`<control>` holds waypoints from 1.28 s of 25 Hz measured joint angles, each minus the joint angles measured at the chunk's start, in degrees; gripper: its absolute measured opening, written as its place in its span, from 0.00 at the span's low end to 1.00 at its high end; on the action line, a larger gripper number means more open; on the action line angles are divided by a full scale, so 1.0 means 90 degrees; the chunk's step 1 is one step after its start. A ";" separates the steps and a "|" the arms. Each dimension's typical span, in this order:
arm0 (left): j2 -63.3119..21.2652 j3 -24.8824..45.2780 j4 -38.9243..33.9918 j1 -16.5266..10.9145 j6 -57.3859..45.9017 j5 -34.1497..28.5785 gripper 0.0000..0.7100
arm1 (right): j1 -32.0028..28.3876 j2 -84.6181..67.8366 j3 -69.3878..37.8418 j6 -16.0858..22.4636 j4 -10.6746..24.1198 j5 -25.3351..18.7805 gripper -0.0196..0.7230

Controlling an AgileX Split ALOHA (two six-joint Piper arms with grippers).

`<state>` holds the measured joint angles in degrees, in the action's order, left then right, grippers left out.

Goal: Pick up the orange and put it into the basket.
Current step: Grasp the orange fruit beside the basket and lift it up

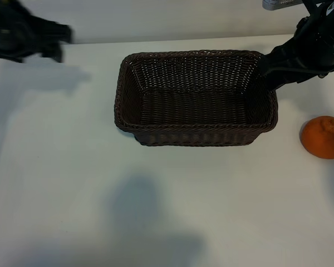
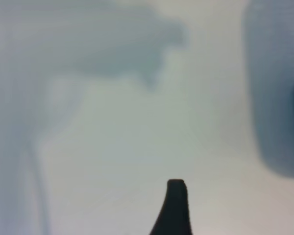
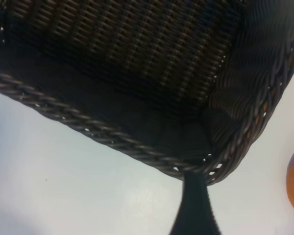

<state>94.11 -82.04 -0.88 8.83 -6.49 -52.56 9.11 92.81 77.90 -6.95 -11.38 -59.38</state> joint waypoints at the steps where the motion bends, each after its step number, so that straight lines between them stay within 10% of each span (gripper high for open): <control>1: -0.0077 0.0000 -0.0004 -0.0157 0.0078 -0.0089 0.90 | 0.0000 0.0000 0.0000 0.0000 0.0000 0.0000 0.70; 11: -0.1058 0.0006 -0.0015 -0.1519 0.0563 -0.0657 0.86 | 0.0000 0.0000 0.0000 0.0000 0.0000 -0.0007 0.70; 25: -0.3551 0.0057 0.0617 -0.1585 0.1407 -0.1276 0.84 | 0.0000 0.0000 0.0000 0.0000 0.0000 -0.0001 0.70; 32: -0.5712 0.1817 0.0588 -0.1585 0.1585 -0.1133 0.84 | 0.0000 0.0000 0.0000 0.0000 0.0000 0.0003 0.70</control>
<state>42.70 -65.69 4.41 -5.44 7.77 -62.76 9.11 92.81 77.90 -6.95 -11.38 -59.36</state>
